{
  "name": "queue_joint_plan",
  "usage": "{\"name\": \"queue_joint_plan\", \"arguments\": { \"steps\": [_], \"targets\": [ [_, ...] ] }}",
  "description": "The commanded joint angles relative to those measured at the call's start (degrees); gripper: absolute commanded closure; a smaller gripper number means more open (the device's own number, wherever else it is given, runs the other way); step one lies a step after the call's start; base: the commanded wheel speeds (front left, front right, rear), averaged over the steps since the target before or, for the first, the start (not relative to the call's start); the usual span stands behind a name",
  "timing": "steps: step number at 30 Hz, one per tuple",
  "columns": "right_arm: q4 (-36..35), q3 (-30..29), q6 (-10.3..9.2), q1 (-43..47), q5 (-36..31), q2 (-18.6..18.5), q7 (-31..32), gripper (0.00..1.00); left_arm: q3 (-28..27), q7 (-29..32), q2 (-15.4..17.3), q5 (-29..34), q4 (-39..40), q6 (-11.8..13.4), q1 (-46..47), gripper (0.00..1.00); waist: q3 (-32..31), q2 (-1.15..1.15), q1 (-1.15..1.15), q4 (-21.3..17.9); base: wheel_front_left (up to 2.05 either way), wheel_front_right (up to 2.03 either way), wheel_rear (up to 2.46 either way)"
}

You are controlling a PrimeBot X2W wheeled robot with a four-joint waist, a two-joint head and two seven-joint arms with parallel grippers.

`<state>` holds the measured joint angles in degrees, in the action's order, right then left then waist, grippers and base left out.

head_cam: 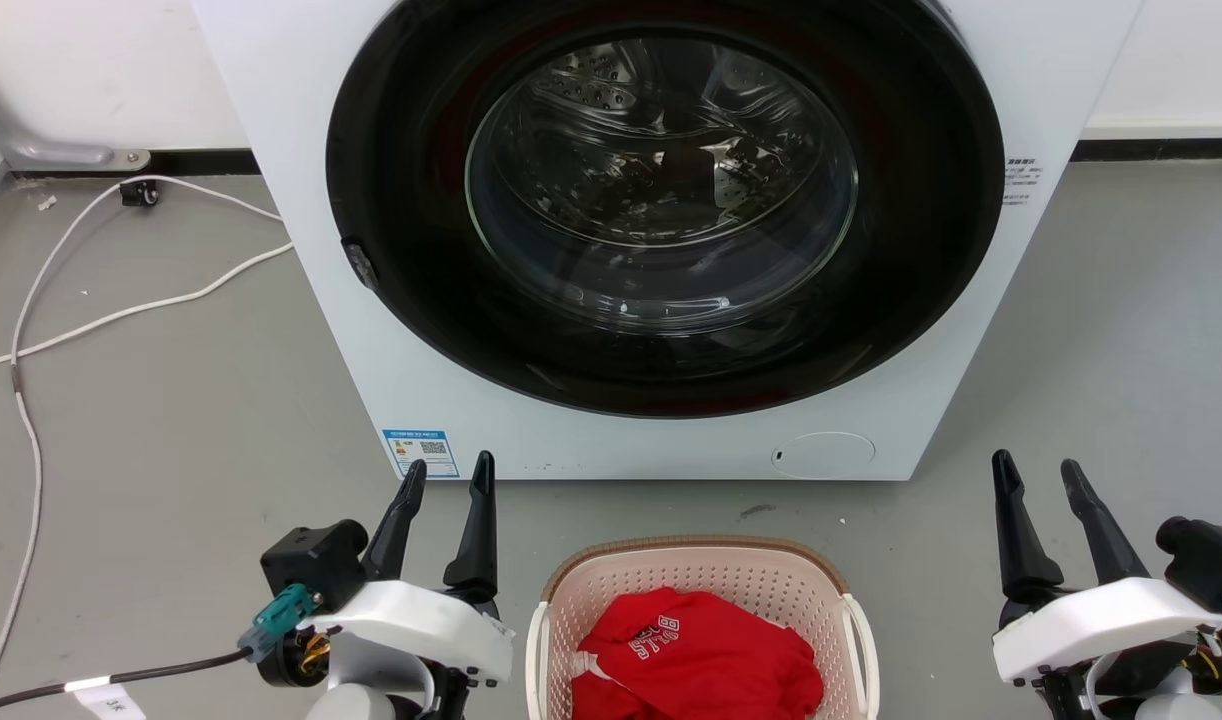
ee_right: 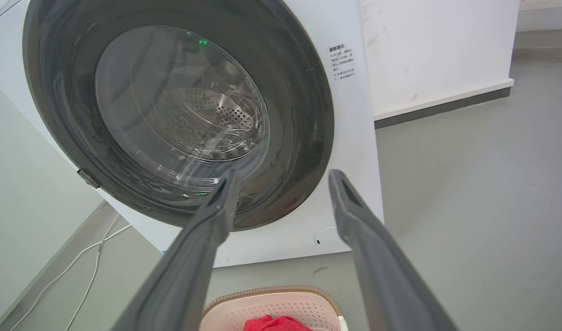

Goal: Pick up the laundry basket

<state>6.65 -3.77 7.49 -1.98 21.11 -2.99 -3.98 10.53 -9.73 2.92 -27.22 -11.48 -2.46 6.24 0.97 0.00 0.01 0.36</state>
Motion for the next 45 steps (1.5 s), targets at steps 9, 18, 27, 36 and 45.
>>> {"name": "queue_joint_plan", "arguments": {
  "steps": [9,18,27,36,45],
  "targets": [
    [-0.8,-0.1,0.00,0.7,-5.7,0.1,-0.2,0.00,1.1,-1.5,0.0,6.3,-0.8,0.9,1.4,0.00,-0.2,0.00,0.00,0.0,0.00,0.00,0.00],
    [-0.9,-0.1,0.00,1.1,-10.0,0.1,-0.2,0.00,2.0,-2.6,0.0,10.8,-2.0,1.3,1.7,0.00,-0.3,0.00,0.00,0.1,0.00,0.00,0.00],
    [-1.1,0.1,-0.01,1.6,-14.4,0.1,-0.2,0.00,2.8,-3.6,0.0,14.7,-2.9,1.8,1.8,0.00,-0.5,0.00,0.00,0.1,0.00,0.00,0.00],
    [-1.3,0.6,-0.01,1.8,-17.6,0.2,-0.6,0.00,3.5,-4.6,0.0,16.3,-3.8,2.2,2.0,0.00,-0.5,0.00,0.00,-0.1,0.00,0.00,0.00],
    [-1.3,0.7,-0.01,2.2,-18.9,0.2,-1.4,0.00,4.5,-5.4,0.0,18.1,-5.0,3.0,2.3,0.00,-0.5,0.00,-0.01,-0.2,0.00,0.00,0.00]
  ]
}}
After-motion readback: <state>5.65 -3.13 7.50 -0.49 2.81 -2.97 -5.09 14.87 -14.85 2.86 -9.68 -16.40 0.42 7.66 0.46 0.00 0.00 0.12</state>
